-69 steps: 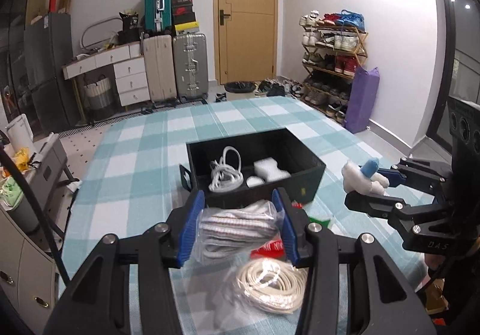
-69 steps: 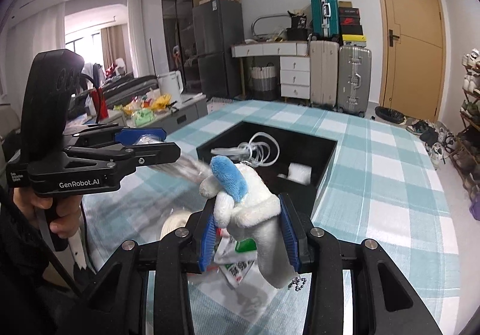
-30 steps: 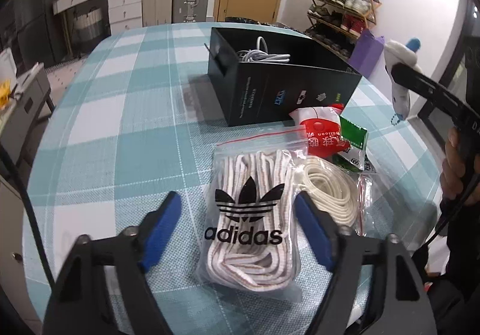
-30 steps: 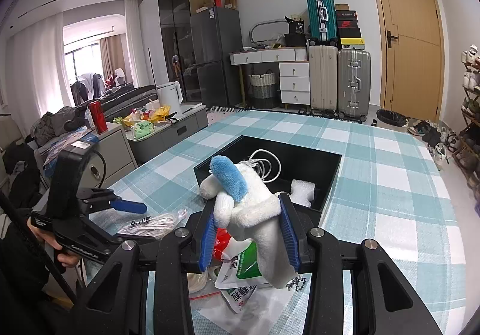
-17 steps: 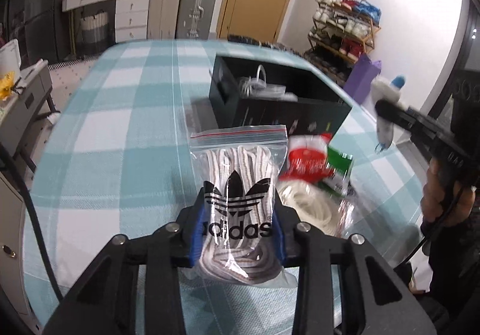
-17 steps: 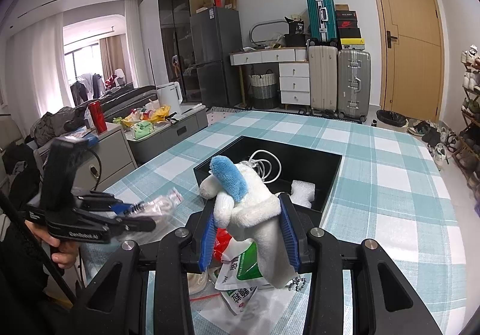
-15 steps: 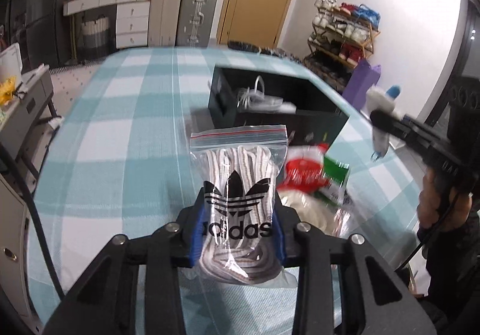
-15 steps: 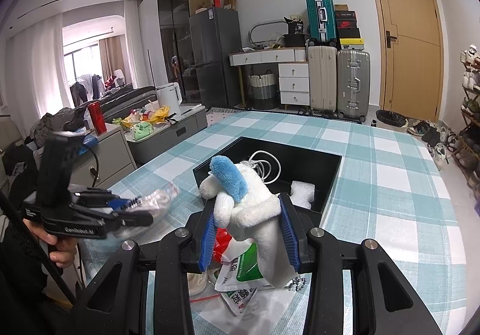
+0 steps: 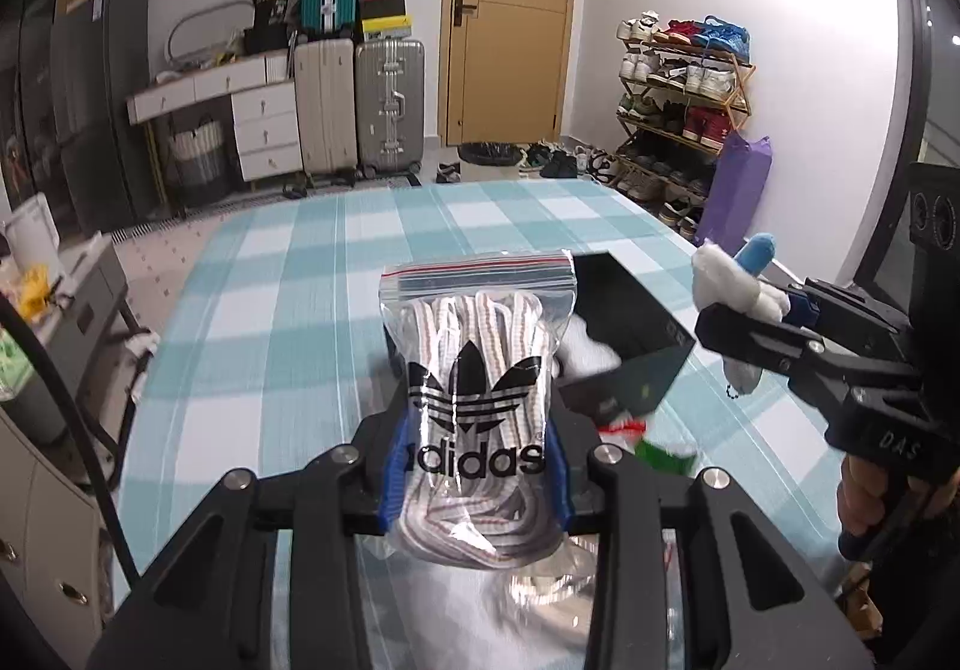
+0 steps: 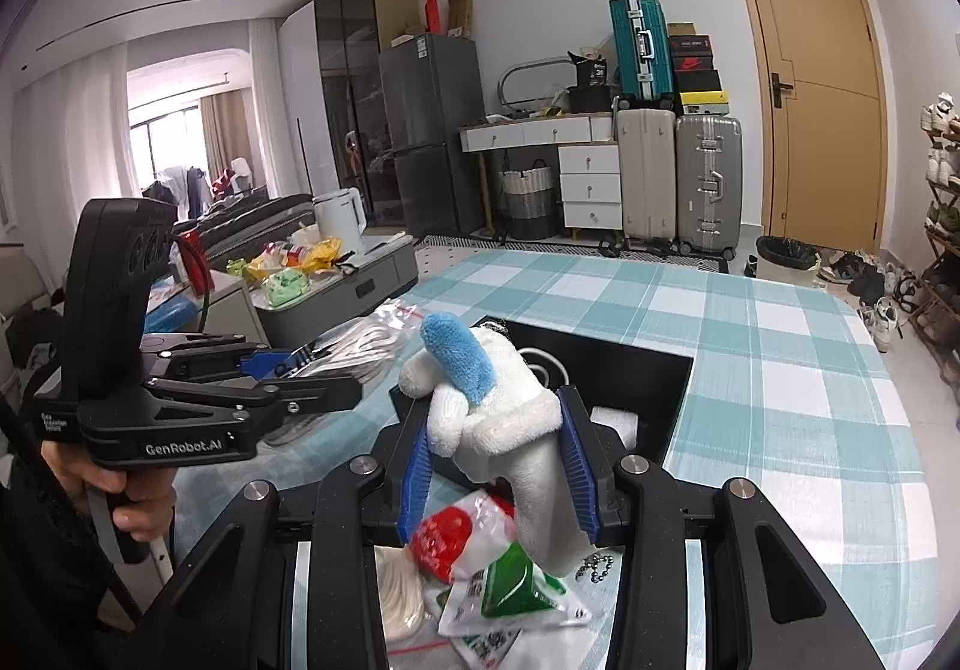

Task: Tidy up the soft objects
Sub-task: 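Lift the adidas rope bag with the left tool while the right tool carries the plush toy over the box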

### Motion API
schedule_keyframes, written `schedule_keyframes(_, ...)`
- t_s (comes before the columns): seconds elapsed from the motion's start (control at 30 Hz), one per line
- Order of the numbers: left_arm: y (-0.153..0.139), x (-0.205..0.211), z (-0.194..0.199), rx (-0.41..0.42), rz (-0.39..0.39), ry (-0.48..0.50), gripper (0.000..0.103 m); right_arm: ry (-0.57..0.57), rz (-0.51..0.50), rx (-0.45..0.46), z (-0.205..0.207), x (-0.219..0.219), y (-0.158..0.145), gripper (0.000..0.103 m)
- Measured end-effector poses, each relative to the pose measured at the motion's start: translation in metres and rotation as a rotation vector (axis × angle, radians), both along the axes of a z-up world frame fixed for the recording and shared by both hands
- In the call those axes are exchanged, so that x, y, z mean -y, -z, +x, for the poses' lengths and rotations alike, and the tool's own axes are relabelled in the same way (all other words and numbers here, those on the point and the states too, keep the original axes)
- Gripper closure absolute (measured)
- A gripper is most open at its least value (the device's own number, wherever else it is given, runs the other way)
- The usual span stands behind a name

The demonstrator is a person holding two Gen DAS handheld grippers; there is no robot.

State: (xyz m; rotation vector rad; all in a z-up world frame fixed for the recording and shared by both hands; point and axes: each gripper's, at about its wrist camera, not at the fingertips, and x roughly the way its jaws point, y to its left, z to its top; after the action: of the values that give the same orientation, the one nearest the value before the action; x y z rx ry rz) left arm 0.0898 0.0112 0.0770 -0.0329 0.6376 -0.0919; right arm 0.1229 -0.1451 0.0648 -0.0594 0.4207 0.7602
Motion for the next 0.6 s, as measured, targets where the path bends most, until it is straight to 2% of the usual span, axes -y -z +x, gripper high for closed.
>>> schedule_keyframes(0.27,-0.009,0.005,0.030,0.039,0.013,-0.042,0.068,0.025,0.038,0.003,0.022,0.001,-0.009,0.064)
schedule_keyframes(0.6,-0.002,0.006,0.061,0.023,0.000,-0.077,0.067,0.029,0.071,-0.035,0.052,-0.002,-0.010,0.064)
